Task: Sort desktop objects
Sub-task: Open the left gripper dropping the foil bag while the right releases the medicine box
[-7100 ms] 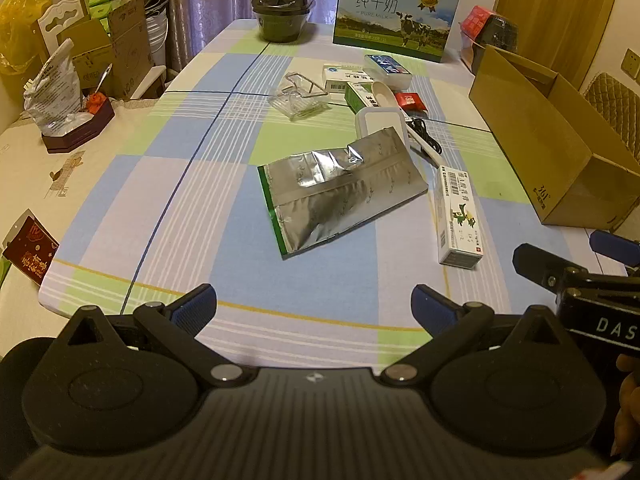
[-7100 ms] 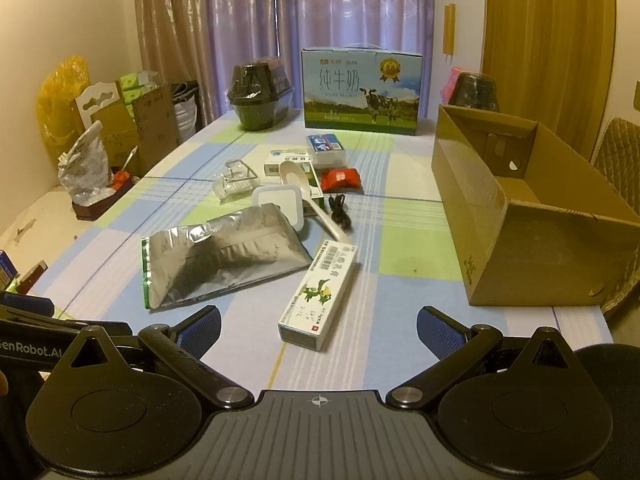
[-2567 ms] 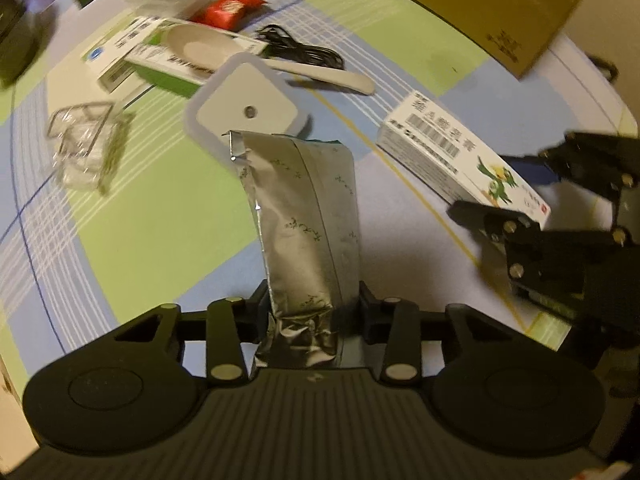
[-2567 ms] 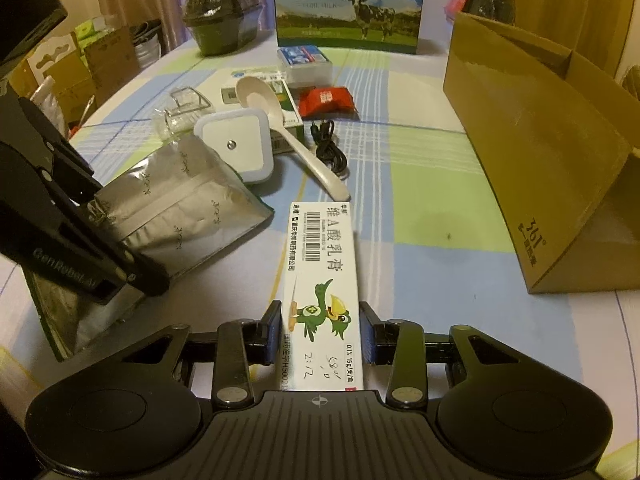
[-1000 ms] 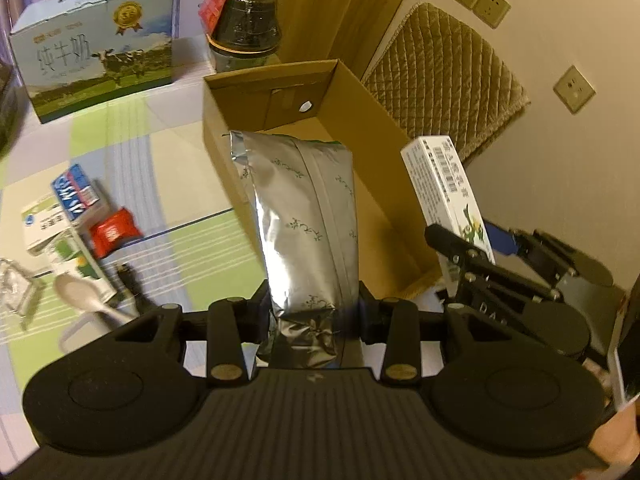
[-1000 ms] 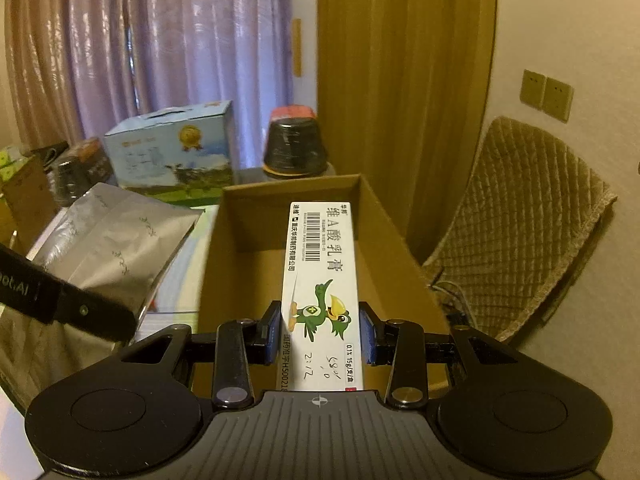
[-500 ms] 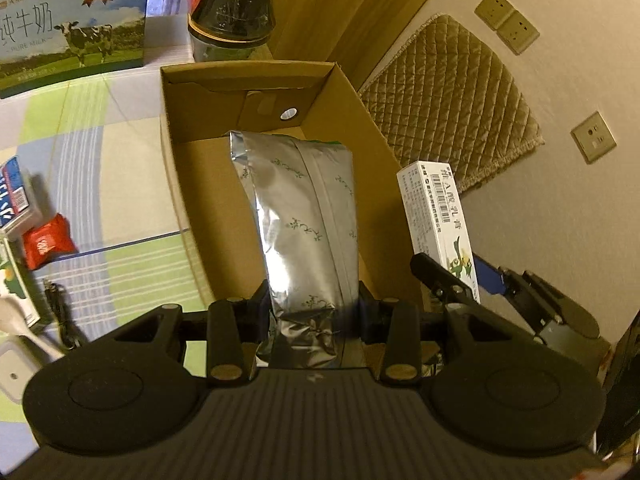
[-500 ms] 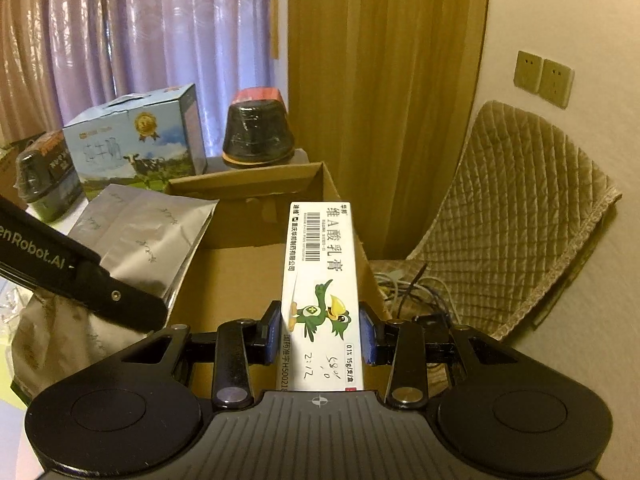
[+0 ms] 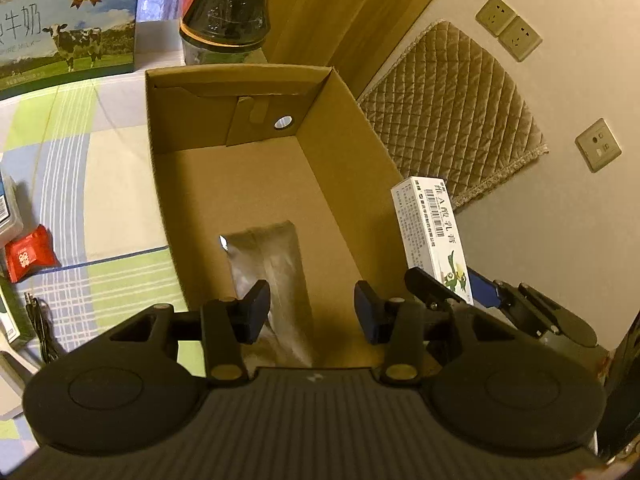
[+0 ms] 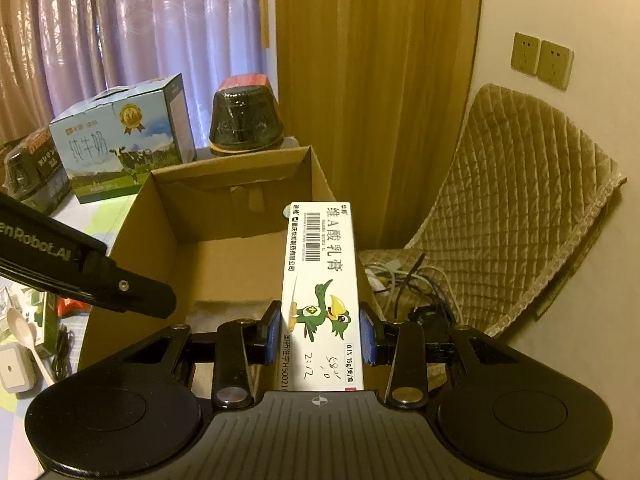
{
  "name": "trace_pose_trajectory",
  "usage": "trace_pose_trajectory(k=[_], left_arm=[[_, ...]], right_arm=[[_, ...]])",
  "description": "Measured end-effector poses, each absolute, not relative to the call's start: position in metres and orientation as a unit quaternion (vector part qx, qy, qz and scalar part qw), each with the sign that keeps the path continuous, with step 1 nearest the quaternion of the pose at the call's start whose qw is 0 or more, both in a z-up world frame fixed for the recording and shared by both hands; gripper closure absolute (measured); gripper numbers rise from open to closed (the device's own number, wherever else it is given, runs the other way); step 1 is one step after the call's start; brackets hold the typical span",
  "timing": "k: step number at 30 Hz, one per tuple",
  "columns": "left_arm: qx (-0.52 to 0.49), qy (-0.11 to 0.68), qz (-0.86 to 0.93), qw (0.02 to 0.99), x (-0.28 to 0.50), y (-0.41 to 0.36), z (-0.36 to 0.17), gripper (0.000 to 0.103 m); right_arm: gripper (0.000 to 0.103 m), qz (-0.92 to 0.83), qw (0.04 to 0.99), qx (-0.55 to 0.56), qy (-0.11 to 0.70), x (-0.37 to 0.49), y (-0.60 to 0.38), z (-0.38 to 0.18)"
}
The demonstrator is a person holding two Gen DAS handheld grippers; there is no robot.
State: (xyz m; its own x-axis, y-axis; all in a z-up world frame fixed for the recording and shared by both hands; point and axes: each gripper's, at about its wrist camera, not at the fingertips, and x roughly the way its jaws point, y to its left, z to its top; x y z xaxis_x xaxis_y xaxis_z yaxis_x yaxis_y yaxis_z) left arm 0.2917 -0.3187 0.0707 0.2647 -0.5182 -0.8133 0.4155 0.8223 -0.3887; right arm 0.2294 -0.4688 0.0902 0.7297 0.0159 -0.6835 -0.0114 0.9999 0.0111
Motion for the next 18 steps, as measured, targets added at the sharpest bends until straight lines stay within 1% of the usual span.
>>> trace_pose_trajectory(k=[9, 10, 12, 14, 18], left_arm=[[-0.022, 0.514, -0.294, 0.805, 0.282, -0.308, 0.079, 0.063], [-0.021, 0.513, -0.295, 0.806, 0.281, -0.307, 0.081, 0.063], [-0.017, 0.510, -0.295, 0.808, 0.279, -0.305, 0.083, 0.061], [-0.012, 0.509, -0.296, 0.808, 0.276, -0.301, 0.084, 0.057], [-0.007, 0.508, -0.294, 0.809, 0.271, -0.291, 0.087, 0.055]], right_arm=[[0.067, 0.020, 0.931, 0.025, 0.363, 0.225, -0.468, 0.093], [0.066, 0.022, 0.931, 0.028, 0.363, 0.226, -0.468, 0.094], [0.055, 0.017, 0.931, 0.030, 0.363, 0.225, -0.468, 0.097], [0.052, 0.015, 0.932, 0.029, 0.360, 0.223, -0.468, 0.100], [0.049, 0.014, 0.934, 0.025, 0.357, 0.214, -0.468, 0.105]])
